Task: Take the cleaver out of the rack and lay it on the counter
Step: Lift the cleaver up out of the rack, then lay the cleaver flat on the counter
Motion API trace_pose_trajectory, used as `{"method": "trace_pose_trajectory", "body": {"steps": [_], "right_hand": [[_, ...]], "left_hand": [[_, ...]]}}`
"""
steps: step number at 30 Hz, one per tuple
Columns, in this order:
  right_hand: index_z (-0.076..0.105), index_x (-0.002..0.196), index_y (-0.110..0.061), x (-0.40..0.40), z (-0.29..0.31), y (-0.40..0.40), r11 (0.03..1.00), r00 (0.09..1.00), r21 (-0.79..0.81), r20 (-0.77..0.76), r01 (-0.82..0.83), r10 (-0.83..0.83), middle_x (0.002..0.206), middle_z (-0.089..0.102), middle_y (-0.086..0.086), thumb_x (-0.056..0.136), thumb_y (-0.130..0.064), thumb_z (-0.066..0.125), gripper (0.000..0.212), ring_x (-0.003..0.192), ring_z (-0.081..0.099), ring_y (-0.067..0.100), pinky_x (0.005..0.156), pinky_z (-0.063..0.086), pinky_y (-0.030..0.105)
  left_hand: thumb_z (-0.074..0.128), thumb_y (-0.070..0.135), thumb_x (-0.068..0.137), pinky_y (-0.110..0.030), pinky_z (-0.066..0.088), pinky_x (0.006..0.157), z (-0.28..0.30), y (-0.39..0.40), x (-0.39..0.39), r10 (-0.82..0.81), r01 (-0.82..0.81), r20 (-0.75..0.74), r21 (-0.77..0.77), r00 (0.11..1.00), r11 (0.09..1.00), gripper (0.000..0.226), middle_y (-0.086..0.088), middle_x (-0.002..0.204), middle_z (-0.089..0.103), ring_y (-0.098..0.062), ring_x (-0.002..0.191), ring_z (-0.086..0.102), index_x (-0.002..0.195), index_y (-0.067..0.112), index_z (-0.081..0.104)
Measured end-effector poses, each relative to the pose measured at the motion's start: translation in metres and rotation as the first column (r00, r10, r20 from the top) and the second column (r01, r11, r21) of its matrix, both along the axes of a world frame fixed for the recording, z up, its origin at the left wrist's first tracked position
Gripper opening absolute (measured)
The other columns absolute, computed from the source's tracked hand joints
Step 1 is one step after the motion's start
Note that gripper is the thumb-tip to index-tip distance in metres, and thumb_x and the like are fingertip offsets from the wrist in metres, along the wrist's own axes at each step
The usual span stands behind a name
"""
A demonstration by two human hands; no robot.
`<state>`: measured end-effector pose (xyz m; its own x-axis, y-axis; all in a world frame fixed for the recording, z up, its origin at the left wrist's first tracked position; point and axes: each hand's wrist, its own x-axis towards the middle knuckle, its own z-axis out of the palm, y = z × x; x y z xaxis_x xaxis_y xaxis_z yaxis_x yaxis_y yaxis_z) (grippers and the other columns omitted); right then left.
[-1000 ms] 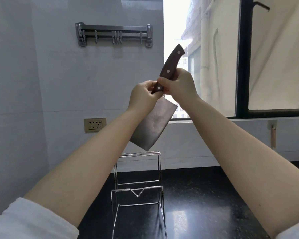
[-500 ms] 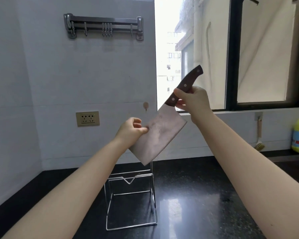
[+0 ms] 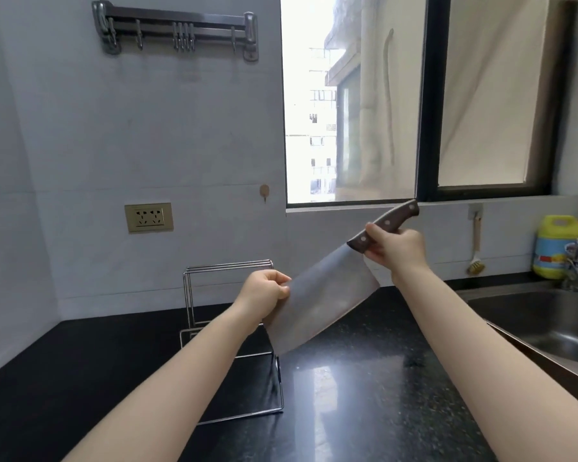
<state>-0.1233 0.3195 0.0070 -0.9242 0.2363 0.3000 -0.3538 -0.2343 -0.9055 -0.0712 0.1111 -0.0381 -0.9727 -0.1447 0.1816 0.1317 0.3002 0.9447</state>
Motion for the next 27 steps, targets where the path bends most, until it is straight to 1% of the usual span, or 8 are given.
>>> {"method": "trace_pose_trajectory", "body": {"steps": [4,8,12,14,17,20,25,27], "right_hand": [[0.057,0.069,-0.007,-0.008,-0.026,0.016,0.978,0.995,0.191,0.024,0.088,-0.094,0.071,0.063,0.009,0.079,-0.019,0.066,0.017,0.062,0.065,0.019,0.051,0.058,0.024],[0.058,0.098,0.013,-0.013,-0.048,0.033,0.893,0.972,0.408,0.046,0.193,-0.231,0.090,0.067,0.023,0.078,-0.030,0.065,0.049,0.086,0.066,0.038,0.078,0.054,0.044],[0.055,0.101,0.014,-0.013,-0.068,0.052,0.793,0.948,0.558,0.035,0.244,-0.316,0.100,0.065,0.027,0.075,-0.036,0.067,0.058,0.094,0.062,0.036,0.066,0.037,0.028],[0.055,0.096,0.013,-0.013,-0.078,0.059,0.793,0.945,0.566,0.069,0.226,-0.319,0.094,0.063,0.025,0.074,-0.035,0.069,0.054,0.090,0.061,0.034,0.063,0.042,0.030],[0.059,0.099,0.015,-0.016,-0.094,0.066,0.898,0.952,0.414,0.187,0.149,-0.244,0.086,0.065,0.021,0.075,-0.022,0.069,0.045,0.084,0.065,0.036,0.074,0.056,0.042],[0.056,0.111,0.013,-0.021,-0.113,0.073,0.970,0.939,0.230,0.308,0.084,-0.154,0.095,0.062,0.019,0.077,-0.012,0.067,0.043,0.079,0.065,0.029,0.066,0.055,0.034],[0.056,0.111,0.012,-0.027,-0.146,0.079,0.948,0.880,0.309,0.423,0.084,-0.216,0.088,0.063,0.017,0.077,-0.013,0.067,0.044,0.071,0.065,0.026,0.078,0.057,0.042],[0.055,0.113,0.012,-0.024,-0.154,0.077,0.927,0.856,0.361,0.441,0.107,-0.270,0.096,0.065,0.021,0.074,-0.014,0.070,0.050,0.082,0.066,0.033,0.085,0.055,0.047]], "left_hand": [[0.049,-0.008,0.076,-0.020,0.040,0.049,-0.013,0.013,-0.004,-0.013,0.012,0.067,0.013,0.998,1.000,0.028,-0.006,0.061,0.059,-0.016,0.051,0.052,0.061,0.013,0.061],[0.050,-0.009,0.073,-0.022,0.039,0.053,-0.023,0.023,-0.009,-0.004,0.005,0.100,-0.009,0.995,1.000,0.029,-0.005,0.059,0.057,-0.016,0.052,0.050,0.059,0.013,0.061],[0.053,-0.008,0.071,-0.027,0.040,0.068,-0.032,0.031,-0.014,0.014,-0.004,0.114,-0.085,0.993,0.996,0.021,-0.004,0.063,0.058,-0.021,0.064,0.050,0.073,0.008,0.068],[0.054,-0.007,0.071,-0.029,0.041,0.074,-0.038,0.036,-0.016,0.013,0.002,0.130,-0.109,0.991,0.994,0.022,-0.007,0.070,0.061,-0.024,0.072,0.053,0.081,0.003,0.070],[0.053,-0.006,0.071,-0.034,0.045,0.077,-0.049,0.043,-0.020,0.001,0.027,0.164,-0.164,0.986,0.986,0.022,-0.010,0.075,0.064,-0.025,0.076,0.055,0.072,0.009,0.069],[0.053,-0.002,0.071,-0.036,0.047,0.082,-0.063,0.048,-0.024,0.017,0.027,0.194,-0.221,0.981,0.975,0.026,-0.008,0.075,0.064,-0.024,0.077,0.056,0.060,0.018,0.066],[0.052,-0.002,0.069,-0.035,0.048,0.082,-0.092,0.059,-0.030,0.043,0.025,0.251,-0.262,0.967,0.965,0.027,-0.008,0.076,0.065,-0.026,0.080,0.057,0.059,0.017,0.067],[0.051,-0.003,0.071,-0.035,0.049,0.082,-0.102,0.061,-0.033,0.048,0.032,0.272,-0.283,0.961,0.959,0.025,-0.012,0.084,0.069,-0.027,0.081,0.057,0.070,0.012,0.071]]}}
